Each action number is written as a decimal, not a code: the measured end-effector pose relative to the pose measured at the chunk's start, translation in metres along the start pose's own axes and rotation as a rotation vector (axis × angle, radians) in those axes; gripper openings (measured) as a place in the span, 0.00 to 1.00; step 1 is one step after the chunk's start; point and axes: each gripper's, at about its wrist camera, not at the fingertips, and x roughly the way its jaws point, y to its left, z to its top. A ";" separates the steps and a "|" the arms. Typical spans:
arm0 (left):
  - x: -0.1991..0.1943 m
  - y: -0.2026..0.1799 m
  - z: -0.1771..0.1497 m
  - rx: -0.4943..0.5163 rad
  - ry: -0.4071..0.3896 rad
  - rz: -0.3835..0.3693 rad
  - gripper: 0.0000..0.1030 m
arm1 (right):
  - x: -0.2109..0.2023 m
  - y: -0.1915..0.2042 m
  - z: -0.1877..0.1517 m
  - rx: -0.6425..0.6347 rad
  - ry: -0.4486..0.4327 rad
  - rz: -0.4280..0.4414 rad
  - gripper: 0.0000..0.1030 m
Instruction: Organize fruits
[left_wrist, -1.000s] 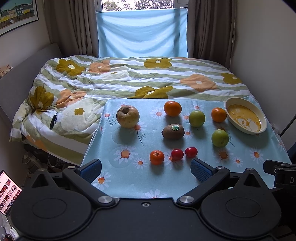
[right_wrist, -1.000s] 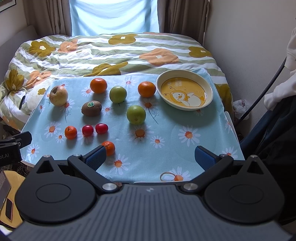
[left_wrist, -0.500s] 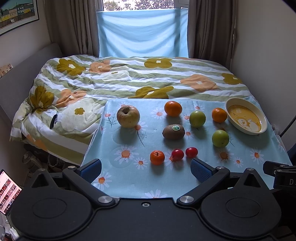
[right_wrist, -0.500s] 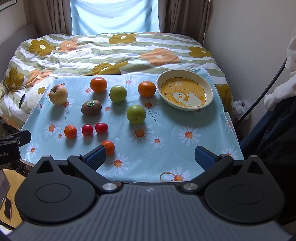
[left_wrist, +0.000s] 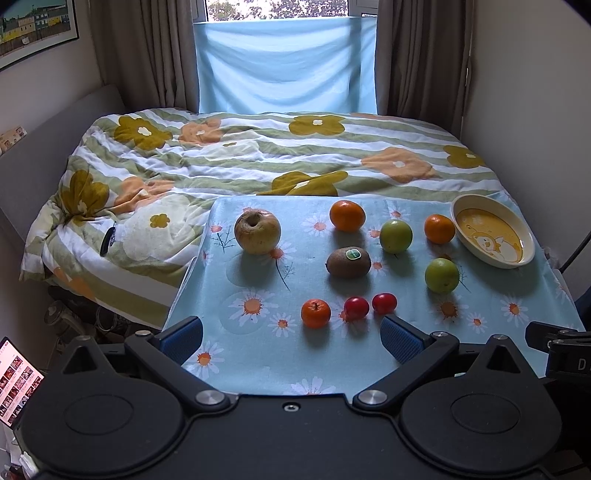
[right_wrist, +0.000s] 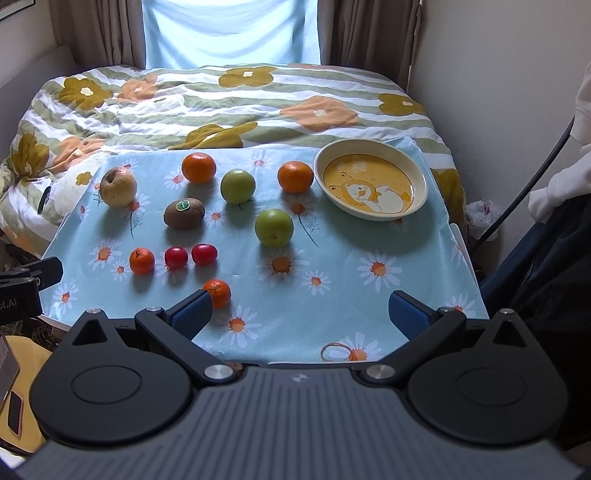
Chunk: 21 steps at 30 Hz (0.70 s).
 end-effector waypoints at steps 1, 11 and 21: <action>0.000 0.000 0.000 0.000 0.000 0.000 1.00 | 0.000 0.000 0.000 0.001 0.000 -0.001 1.00; 0.000 0.000 0.000 0.000 0.000 0.002 1.00 | 0.001 0.000 0.000 0.003 0.001 0.004 1.00; 0.002 0.006 -0.001 0.024 0.007 -0.003 1.00 | 0.003 0.000 -0.001 -0.010 0.001 0.001 1.00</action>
